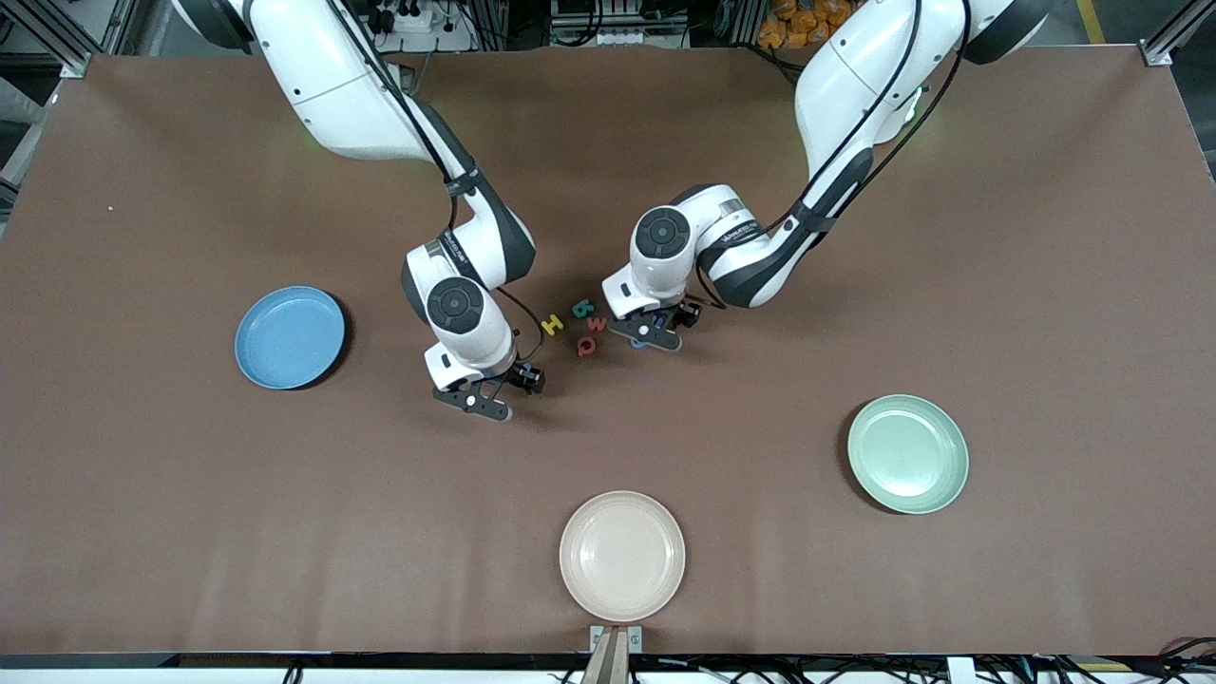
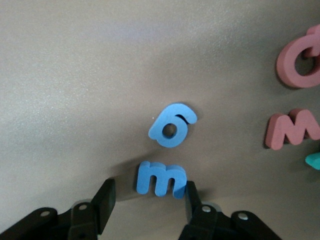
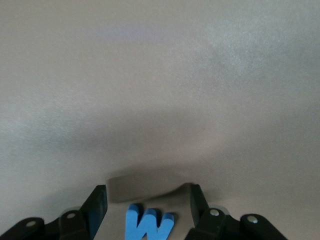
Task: Sort uppercase to blue plate, lowercase to green plate
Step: 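Grasp the blue W with the right gripper while the left gripper grasps m, then set the blue m on the green plate with the left gripper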
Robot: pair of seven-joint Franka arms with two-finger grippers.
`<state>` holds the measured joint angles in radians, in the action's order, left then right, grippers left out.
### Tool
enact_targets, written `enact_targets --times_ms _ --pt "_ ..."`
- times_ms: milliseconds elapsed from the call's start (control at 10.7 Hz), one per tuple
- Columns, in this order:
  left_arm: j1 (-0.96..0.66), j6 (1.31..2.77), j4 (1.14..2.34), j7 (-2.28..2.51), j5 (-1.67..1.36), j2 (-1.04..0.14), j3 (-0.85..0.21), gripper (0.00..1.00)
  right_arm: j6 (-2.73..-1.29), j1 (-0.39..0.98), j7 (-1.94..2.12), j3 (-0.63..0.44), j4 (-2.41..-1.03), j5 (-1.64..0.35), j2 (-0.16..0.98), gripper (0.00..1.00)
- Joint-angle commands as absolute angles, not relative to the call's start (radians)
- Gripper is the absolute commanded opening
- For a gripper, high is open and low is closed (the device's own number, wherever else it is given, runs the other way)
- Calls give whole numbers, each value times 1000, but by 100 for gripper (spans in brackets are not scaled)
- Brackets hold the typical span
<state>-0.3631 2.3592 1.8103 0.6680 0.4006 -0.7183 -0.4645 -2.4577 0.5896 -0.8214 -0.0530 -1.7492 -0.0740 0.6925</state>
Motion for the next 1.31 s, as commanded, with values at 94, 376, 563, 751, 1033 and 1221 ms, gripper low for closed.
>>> enact_targets --times_ms 94,376,563,751,1033,1221 --pt "-360 2375 1813 715 430 -724 -463 56 -2461 621 -841 -63 -1764 -84 680 74" --pt "-362 2375 1812 726 430 -726 -463 43 -2438 623 -839 -61 -1766 -86 675 74" --pt "-362 2375 1810 726 426 -726 -463 18 -2433 629 -831 -63 -1769 -87 673 73" --pt "-362 2373 1812 726 428 -723 -463 0 -2418 630 -830 -63 -1769 -92 667 71" --pt "-269 2242 1833 709 419 -584 -472 0 -2411 630 -822 -63 -1769 -114 667 64" --pt "-171 2102 1835 646 387 -482 -500 0 -2411 634 -815 -63 -1769 -114 667 61"
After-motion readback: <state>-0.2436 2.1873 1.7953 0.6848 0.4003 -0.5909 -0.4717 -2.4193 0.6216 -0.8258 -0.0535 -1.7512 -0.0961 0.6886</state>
